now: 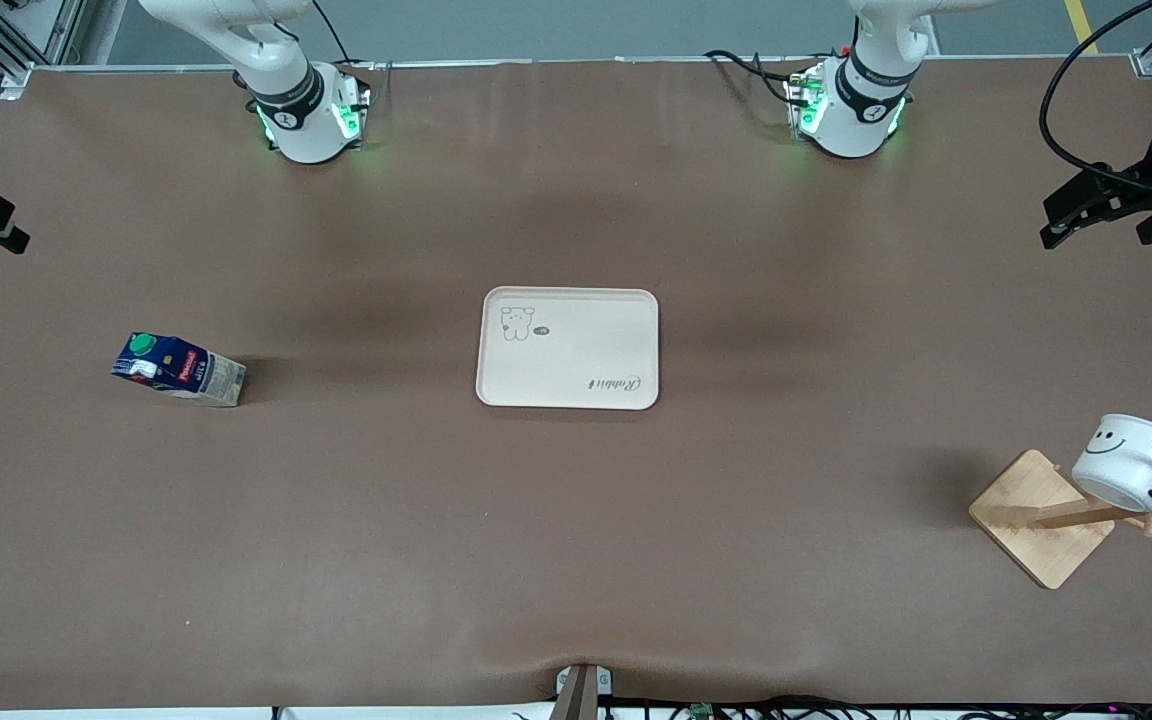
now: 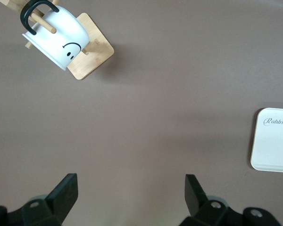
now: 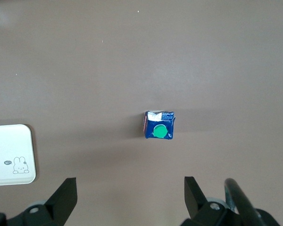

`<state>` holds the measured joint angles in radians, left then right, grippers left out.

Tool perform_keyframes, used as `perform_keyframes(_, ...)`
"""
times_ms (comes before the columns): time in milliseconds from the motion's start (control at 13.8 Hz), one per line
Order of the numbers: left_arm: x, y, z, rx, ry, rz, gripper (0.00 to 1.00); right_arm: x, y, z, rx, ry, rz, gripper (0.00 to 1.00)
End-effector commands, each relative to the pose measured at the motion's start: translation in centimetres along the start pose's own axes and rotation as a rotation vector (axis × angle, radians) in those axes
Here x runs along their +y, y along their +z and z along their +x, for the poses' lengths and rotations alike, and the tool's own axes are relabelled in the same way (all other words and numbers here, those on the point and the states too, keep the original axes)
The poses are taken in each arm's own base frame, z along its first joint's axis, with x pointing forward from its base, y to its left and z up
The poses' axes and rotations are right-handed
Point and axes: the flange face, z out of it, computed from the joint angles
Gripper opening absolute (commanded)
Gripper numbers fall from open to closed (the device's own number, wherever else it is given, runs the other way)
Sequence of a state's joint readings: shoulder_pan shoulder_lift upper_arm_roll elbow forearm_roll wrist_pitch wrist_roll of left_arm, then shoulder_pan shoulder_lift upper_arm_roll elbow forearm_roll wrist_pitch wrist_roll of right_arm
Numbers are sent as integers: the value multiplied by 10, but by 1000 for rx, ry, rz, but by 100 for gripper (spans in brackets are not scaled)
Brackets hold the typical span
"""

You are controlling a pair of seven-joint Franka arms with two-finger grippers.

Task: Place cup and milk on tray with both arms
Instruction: 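Move the left gripper toward the white mug on the wooden stand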

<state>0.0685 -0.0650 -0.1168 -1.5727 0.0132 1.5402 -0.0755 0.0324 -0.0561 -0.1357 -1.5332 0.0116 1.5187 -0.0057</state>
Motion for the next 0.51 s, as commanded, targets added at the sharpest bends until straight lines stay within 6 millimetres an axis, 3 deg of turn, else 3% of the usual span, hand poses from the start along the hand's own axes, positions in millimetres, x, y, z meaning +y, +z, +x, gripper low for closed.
perform_keyframes(0, -3, -6, -3, 1, 10, 0, 100, 3, -4, 2, 8, 1, -8, 100)
perform_keyframes(145, -5, -14, -1, 19, 4, 0, 100, 2, -4, 2, 8, -1, -8, 100)
perform_keyframes(435, -15, -12, 12, 26, -16, -2, 100, 3, -3, 2, 6, 1, -8, 100)
